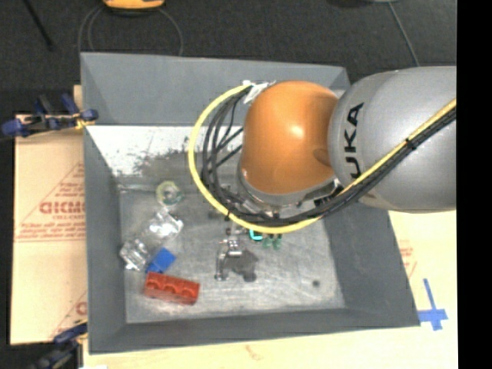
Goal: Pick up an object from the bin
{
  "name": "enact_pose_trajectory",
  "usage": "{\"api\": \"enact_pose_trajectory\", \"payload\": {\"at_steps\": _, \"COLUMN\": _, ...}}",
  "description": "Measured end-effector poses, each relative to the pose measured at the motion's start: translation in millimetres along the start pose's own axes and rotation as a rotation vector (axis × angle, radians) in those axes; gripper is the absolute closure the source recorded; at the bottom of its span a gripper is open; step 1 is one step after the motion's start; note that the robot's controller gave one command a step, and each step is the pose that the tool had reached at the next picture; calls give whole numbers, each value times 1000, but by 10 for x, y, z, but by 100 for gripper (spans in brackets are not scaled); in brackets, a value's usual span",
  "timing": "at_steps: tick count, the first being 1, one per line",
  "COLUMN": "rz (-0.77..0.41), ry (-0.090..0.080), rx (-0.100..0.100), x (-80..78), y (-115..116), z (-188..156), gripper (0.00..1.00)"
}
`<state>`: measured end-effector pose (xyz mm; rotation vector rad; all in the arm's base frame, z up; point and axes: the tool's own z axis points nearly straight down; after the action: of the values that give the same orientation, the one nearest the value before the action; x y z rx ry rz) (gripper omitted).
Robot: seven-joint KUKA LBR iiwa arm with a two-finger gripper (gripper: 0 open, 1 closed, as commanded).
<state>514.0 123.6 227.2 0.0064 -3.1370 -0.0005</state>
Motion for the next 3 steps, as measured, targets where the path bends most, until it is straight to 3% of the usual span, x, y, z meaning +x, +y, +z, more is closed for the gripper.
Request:
{"api": "enact_pose_trajectory", "payload": {"at_steps": 1, "rz": 119, "ry": -14, "rx": -3, "x": 362, "y": 316, "z": 1442, "gripper": 0}}
{"api": "enact_pose_trajectory", "payload": {"at_steps": 2, "rz": 131, "ry": -7, "rx": -2, "x": 414, "y": 666, "z": 1263, "gripper": 0}}
{"api": "enact_pose_trajectory", "payload": {"at_steps": 3, "rz": 272, "ry": -10, "rx": -2, "x": 335, "y": 468, "z": 1202, "gripper": 0}}
